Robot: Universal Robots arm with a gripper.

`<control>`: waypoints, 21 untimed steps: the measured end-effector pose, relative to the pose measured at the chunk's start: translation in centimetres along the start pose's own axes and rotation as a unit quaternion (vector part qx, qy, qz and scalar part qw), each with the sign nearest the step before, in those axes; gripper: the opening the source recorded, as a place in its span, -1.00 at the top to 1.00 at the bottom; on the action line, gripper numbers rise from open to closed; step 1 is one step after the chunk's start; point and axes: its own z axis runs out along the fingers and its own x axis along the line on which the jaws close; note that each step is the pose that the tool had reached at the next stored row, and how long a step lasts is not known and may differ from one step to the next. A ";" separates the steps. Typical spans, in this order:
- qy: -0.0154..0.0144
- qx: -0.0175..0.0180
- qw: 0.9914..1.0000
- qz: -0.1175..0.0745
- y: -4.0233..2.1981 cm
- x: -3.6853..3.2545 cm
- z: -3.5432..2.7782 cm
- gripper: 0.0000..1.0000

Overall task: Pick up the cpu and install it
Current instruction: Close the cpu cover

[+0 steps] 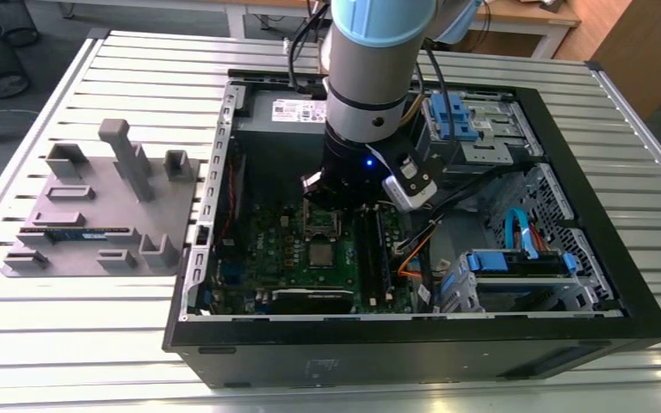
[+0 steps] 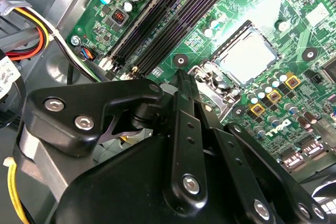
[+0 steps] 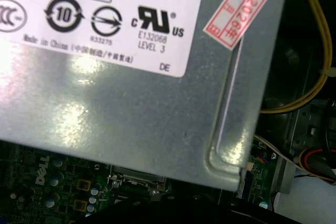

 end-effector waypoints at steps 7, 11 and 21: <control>0.000 0.000 1.000 0.000 0.01 -0.10 0.02 0.79; 0.000 0.000 1.000 0.000 -0.02 -0.51 0.04 0.79; 0.000 0.000 1.000 0.000 0.47 -1.27 0.15 0.79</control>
